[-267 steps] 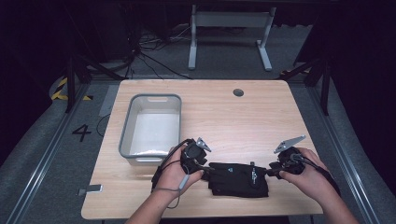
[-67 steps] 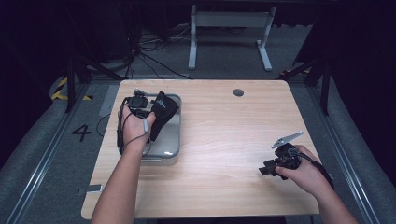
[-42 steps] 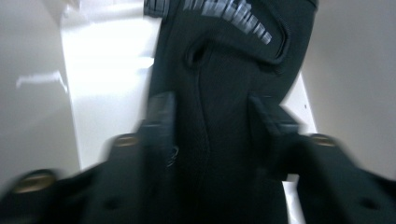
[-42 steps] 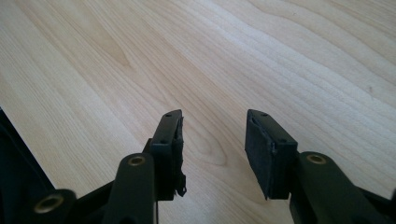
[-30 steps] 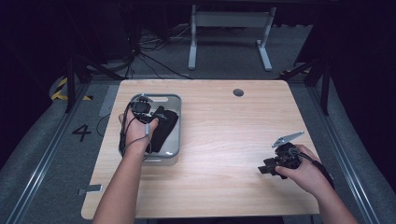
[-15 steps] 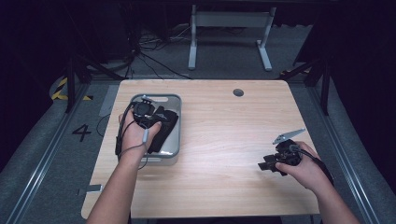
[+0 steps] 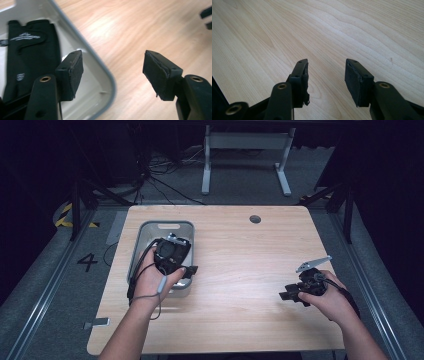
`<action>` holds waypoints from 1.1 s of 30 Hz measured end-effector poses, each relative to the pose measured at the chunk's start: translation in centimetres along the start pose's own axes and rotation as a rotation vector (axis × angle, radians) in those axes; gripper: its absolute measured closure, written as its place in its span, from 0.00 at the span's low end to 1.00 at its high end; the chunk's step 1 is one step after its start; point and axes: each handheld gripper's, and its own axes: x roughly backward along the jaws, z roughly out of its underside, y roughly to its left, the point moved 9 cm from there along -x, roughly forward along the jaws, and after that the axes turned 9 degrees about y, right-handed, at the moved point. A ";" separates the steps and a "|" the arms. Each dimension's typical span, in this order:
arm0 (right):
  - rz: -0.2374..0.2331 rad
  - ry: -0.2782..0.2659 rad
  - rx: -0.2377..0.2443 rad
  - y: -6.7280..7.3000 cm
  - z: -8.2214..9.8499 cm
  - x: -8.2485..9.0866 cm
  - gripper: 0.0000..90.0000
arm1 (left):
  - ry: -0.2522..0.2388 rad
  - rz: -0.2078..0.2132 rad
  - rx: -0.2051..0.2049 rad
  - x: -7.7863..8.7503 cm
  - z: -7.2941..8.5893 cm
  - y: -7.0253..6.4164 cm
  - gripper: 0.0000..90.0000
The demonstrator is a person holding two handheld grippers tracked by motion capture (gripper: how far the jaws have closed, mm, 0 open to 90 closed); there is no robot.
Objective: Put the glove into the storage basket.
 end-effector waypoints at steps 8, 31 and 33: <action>-0.002 0.002 -0.004 -0.2 0.3 0.1 0.60 | 0.027 0.081 -0.097 -0.8 1.0 -3.3 0.37; -0.008 0.005 0.027 -0.5 0.6 -0.1 0.59 | 0.120 0.145 -0.183 -6.0 5.1 -6.6 0.37; -0.006 0.006 0.030 -0.6 0.6 -0.2 0.59 | 0.133 0.148 -0.193 -6.8 5.6 -6.7 0.37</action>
